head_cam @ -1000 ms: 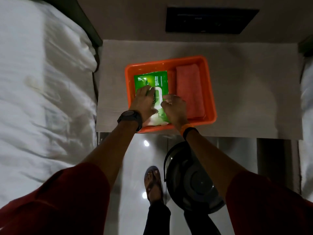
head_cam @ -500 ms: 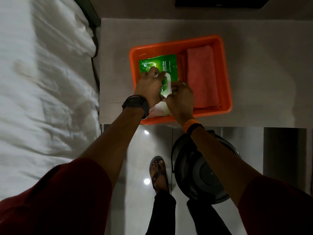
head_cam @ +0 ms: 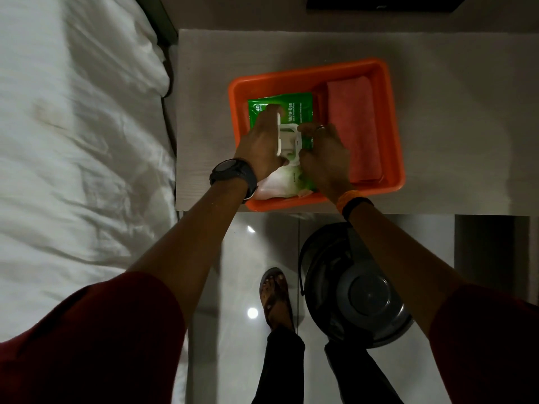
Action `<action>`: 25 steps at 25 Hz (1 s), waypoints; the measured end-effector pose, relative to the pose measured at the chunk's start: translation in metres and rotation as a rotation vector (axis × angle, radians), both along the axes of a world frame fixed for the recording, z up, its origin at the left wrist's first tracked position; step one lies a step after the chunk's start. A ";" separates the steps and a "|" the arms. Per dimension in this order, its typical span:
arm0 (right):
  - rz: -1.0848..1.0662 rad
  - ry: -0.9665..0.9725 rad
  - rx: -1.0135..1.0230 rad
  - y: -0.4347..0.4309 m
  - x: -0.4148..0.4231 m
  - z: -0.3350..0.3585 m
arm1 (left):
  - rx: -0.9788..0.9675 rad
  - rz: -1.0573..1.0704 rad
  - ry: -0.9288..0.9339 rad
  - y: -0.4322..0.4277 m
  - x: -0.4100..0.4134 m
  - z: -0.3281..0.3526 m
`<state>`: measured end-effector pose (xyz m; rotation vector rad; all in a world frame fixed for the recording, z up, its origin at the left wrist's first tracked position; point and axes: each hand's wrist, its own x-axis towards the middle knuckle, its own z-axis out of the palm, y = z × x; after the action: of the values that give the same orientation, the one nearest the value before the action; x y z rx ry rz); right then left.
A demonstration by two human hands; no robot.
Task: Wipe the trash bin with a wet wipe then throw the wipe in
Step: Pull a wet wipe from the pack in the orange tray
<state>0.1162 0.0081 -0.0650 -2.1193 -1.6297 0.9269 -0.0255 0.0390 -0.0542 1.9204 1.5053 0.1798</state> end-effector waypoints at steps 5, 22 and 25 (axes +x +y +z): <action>0.244 -0.182 0.031 0.011 -0.003 -0.012 | -0.133 0.146 -0.190 -0.004 0.001 0.001; -0.703 0.864 -0.025 -0.054 0.038 0.043 | 0.068 -0.204 0.393 -0.058 0.022 -0.002; -0.708 1.031 -0.014 -0.088 0.051 0.050 | 0.051 -0.219 0.447 -0.055 0.029 0.004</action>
<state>0.1673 -0.0799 -0.0150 -1.5294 -0.3357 1.3804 0.0034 -0.0161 -0.0504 2.2518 1.5569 -0.3334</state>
